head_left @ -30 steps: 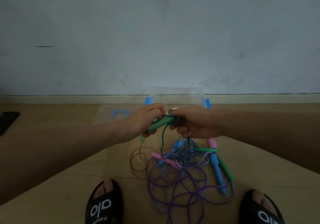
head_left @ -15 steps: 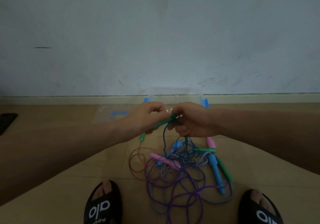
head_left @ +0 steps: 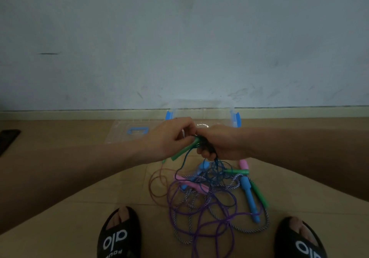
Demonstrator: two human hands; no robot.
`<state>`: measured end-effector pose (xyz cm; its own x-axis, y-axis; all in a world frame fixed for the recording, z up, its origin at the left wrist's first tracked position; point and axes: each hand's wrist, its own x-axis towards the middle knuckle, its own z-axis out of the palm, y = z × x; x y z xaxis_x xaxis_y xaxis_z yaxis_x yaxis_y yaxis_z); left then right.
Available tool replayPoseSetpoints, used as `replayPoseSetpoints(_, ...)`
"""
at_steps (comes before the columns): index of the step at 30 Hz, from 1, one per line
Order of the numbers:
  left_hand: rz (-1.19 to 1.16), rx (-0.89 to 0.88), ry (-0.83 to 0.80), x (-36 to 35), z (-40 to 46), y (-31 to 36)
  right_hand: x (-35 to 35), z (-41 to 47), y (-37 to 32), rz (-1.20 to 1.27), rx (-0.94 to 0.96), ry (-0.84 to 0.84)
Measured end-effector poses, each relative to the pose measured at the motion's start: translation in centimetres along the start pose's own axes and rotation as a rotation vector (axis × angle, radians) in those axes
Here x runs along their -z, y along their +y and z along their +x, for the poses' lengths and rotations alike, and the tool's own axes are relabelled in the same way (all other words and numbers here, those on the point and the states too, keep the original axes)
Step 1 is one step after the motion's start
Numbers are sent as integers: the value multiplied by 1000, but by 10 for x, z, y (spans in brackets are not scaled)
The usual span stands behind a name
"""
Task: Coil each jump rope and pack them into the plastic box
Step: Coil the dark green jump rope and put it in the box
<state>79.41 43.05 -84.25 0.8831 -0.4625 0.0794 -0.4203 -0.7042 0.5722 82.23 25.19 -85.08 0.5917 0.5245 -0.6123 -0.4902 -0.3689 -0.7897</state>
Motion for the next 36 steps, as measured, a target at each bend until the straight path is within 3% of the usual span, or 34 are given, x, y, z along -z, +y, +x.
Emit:
replayPoseSetpoints(8, 148, -188, -36, 0, 0, -6, 6, 1, -1, -4, -8, -78)
replayPoseSetpoints(14, 123, -103, 26, 1, -2, -7, 3, -2, -2, -10, 6, -68)
replayPoseSetpoints(21, 99, -186, -12, 4, -6, -8, 6, -5, -2, -78, 22, -144)
replayPoseSetpoints(26, 192, -237, -78, 8, -10, -16, 9, 0, 1, -168, 85, -25)
replayPoseSetpoints(30, 209, -173, -92, 16, -11, -25, 14, -5, 0, -193, 157, 41)
replayPoseSetpoints(34, 135, 38, -119, 15, -13, -28, 18, -4, -1, -150, 178, 107)
replayPoseSetpoints(36, -12, 147, -163, 12, -14, -26, 15, -2, 1, -161, 169, 127)
